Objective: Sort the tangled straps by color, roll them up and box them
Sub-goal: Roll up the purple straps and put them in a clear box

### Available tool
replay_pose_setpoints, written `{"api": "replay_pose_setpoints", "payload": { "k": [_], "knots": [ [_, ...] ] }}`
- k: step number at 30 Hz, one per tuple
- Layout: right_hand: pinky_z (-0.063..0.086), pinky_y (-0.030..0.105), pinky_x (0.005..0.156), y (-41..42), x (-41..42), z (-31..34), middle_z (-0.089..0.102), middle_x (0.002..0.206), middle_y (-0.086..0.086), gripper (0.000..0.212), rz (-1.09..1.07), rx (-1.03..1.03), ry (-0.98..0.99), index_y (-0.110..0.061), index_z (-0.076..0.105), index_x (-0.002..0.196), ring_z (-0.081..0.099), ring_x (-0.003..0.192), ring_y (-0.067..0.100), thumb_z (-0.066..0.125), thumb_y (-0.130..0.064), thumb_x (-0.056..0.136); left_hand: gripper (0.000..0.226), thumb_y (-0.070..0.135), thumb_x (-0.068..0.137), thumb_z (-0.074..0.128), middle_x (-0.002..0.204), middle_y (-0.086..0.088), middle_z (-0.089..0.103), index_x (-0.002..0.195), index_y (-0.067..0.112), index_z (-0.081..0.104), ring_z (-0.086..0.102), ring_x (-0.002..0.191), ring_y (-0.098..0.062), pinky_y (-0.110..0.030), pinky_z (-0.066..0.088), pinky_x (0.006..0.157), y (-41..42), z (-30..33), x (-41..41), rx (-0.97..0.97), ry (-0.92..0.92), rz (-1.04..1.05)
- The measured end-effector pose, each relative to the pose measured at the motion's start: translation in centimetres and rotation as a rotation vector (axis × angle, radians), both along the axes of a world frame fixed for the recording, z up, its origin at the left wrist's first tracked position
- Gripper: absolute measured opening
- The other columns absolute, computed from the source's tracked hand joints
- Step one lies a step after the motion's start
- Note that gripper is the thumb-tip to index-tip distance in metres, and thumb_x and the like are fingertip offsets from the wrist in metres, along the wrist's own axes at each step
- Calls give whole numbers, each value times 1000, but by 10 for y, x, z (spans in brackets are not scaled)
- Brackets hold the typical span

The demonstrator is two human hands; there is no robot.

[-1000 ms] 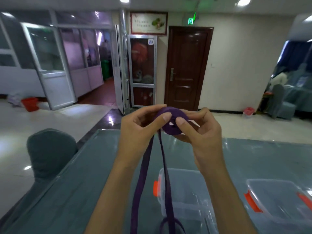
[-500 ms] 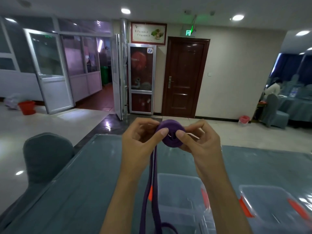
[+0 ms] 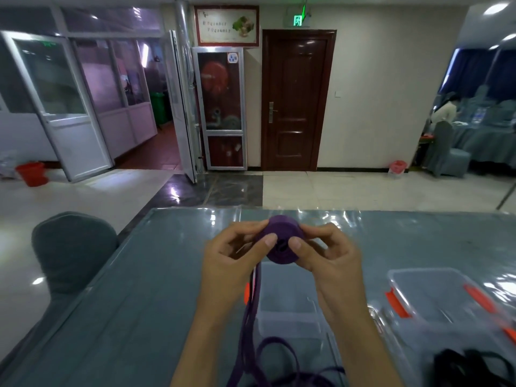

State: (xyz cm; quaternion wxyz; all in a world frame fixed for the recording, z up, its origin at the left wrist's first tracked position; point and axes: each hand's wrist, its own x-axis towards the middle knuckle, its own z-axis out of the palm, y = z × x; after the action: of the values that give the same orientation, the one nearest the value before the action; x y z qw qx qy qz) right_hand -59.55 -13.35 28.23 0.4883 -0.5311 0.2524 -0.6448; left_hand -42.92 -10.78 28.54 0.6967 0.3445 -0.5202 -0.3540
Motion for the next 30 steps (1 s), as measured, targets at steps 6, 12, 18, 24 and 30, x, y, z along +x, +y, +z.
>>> {"api": "replay_pose_setpoints", "payload": {
  "k": [6, 12, 18, 24, 30],
  "knots": [
    [65, 36, 71, -2, -11, -3, 78, 96, 9, 23, 55, 71, 124, -25, 72, 86, 79, 90, 31, 91, -29, 74, 23, 17, 79, 86, 100, -3, 82, 102, 23, 83, 80, 94, -19, -22, 61, 81, 0, -13, 7, 37, -77, 10],
    [66, 45, 82, -4, -4, -16, 78, 109, 9, 13, -4, 11, 112, -26, 74, 101, 77, 104, 29, 79, -22, 90, 32, 15, 86, 82, 112, -3, 81, 117, 24, 81, 77, 106, -20, -23, 60, 89, -9, -18, 6, 65, -97, -70],
    [66, 38, 73, -15, -16, -8, 78, 103, 9, 27, -10, 12, 196, -27, 72, 97, 79, 93, 31, 91, -29, 79, 25, 20, 82, 87, 103, -3, 82, 106, 25, 82, 79, 98, -19, -21, 61, 81, -15, -25, -2, 57, -3, 23],
    [66, 43, 76, -24, -16, -10, 79, 104, 11, 31, 4, 83, 156, -16, 66, 86, 79, 98, 32, 92, -31, 79, 35, 27, 79, 91, 105, -1, 82, 112, 34, 81, 79, 99, -19, -21, 60, 84, -33, -22, 7, 79, -49, 2],
    [66, 38, 72, -31, -13, -14, 77, 107, 6, 28, -71, -26, 154, -26, 72, 103, 78, 100, 29, 87, -40, 84, 32, 22, 87, 85, 112, -3, 80, 118, 28, 80, 77, 106, -19, -20, 59, 88, -36, -28, 2, 76, -28, -65]
  ]
}}
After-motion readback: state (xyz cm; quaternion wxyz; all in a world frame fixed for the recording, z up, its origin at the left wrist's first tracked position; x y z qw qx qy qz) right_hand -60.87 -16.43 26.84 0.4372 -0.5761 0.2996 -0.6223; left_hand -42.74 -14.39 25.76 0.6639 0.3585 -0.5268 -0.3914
